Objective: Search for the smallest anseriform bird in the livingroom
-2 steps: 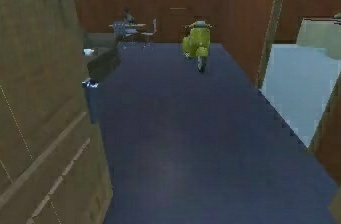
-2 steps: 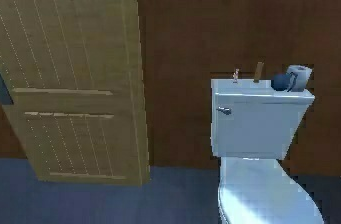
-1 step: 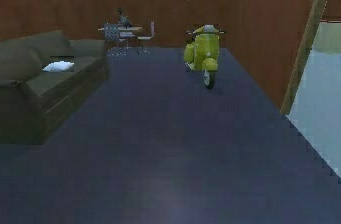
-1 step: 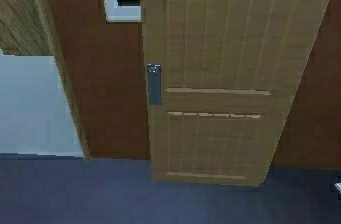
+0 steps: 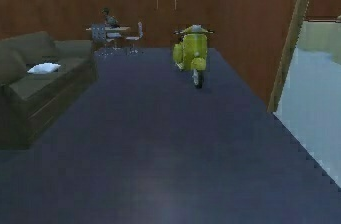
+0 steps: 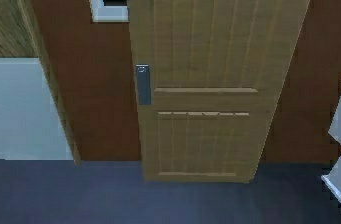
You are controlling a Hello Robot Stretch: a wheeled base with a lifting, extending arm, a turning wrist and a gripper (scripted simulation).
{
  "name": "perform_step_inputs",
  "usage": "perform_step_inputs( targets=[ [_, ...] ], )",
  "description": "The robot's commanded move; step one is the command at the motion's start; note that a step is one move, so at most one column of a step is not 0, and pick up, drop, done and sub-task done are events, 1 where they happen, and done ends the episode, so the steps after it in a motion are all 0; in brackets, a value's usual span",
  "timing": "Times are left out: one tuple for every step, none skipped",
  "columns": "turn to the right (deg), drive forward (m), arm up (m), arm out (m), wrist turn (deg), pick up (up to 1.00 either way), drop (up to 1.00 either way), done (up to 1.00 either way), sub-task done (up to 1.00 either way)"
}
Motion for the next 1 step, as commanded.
perform_step_inputs(
  targets=[
    [0.0,0.45,0.0,0.0,0.0,0.0,0.0,0.0,0.0]
  ],
)
